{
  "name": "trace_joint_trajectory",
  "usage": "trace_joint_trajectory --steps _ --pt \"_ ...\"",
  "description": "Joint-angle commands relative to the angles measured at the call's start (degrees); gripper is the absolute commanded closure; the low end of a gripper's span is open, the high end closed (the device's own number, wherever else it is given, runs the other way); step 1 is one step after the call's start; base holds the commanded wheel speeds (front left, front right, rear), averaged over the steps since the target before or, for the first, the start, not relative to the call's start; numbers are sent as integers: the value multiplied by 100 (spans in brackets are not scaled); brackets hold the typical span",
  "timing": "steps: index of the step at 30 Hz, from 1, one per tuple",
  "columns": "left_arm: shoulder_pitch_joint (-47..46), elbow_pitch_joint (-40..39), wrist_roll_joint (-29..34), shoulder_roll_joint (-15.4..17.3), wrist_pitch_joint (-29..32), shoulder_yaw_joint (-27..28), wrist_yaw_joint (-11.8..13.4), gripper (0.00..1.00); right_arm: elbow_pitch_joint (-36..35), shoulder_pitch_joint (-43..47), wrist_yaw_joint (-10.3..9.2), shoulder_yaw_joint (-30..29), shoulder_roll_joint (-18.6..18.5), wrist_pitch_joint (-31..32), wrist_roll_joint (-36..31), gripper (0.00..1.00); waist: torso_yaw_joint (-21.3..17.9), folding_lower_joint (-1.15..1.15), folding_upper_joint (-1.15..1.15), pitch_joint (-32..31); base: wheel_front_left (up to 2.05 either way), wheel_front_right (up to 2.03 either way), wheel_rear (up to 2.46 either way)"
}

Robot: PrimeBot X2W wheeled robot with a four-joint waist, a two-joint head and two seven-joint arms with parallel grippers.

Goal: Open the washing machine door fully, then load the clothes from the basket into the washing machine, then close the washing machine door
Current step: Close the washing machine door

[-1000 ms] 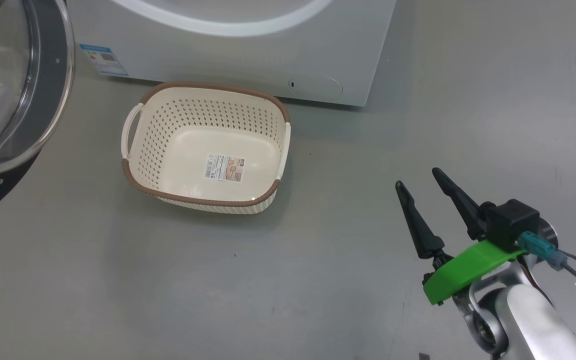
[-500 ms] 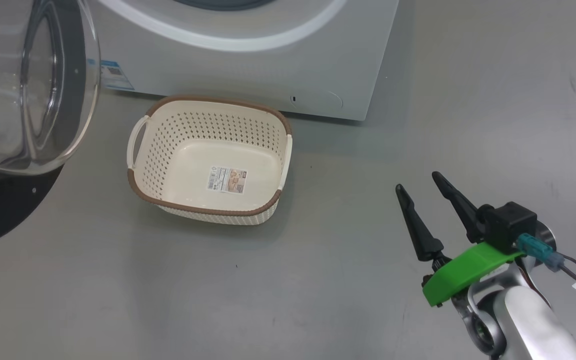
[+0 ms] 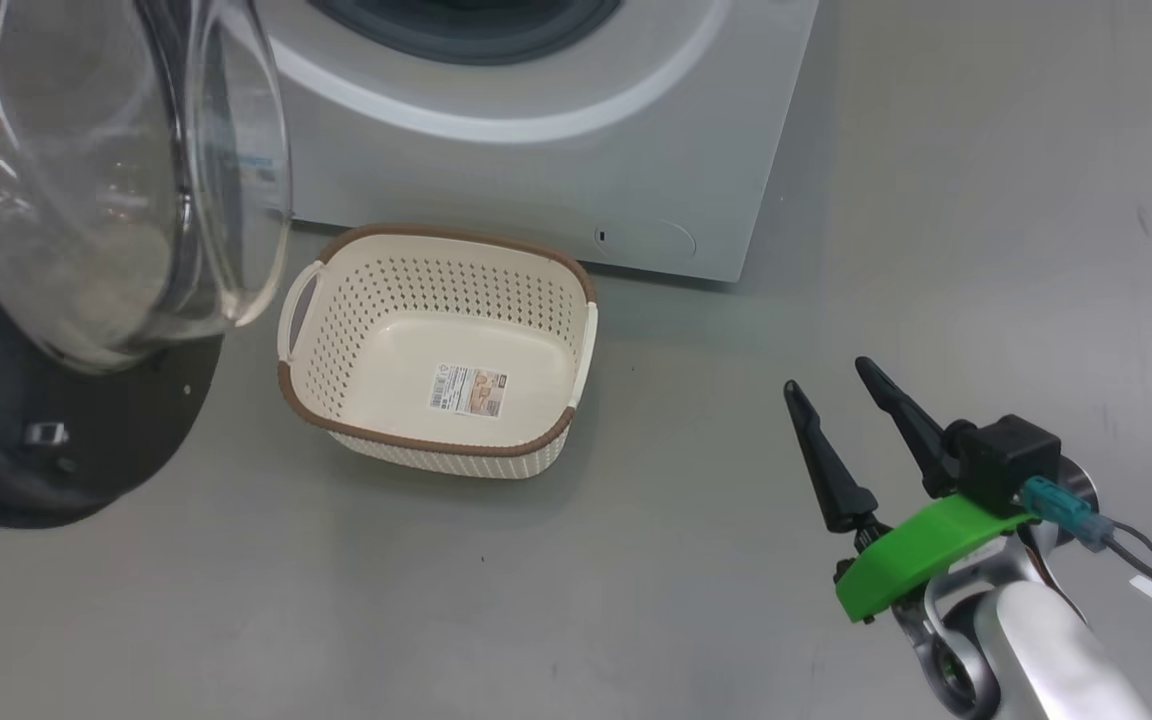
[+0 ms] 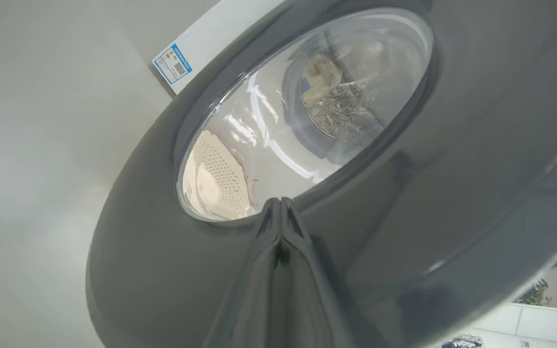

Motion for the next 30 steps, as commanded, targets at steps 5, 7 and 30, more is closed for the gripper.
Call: trace_joint_trajectory --steps 5,7,30 --pt "222 -829 -199 -45 292 -15 -39 100 -105 -69 58 156 76 -88 84 0 0 0 0 -164 0 0 0" --pt "332 -1026 -197 -148 291 -50 8 100 -85 -62 58 173 86 -94 99 0 -13 0 0 -214 0 0 0" --pt "795 -1732 -407 -1485 -494 -19 147 100 80 -55 58 231 210 -244 174 0 -497 0 0 -433 0 0 0"
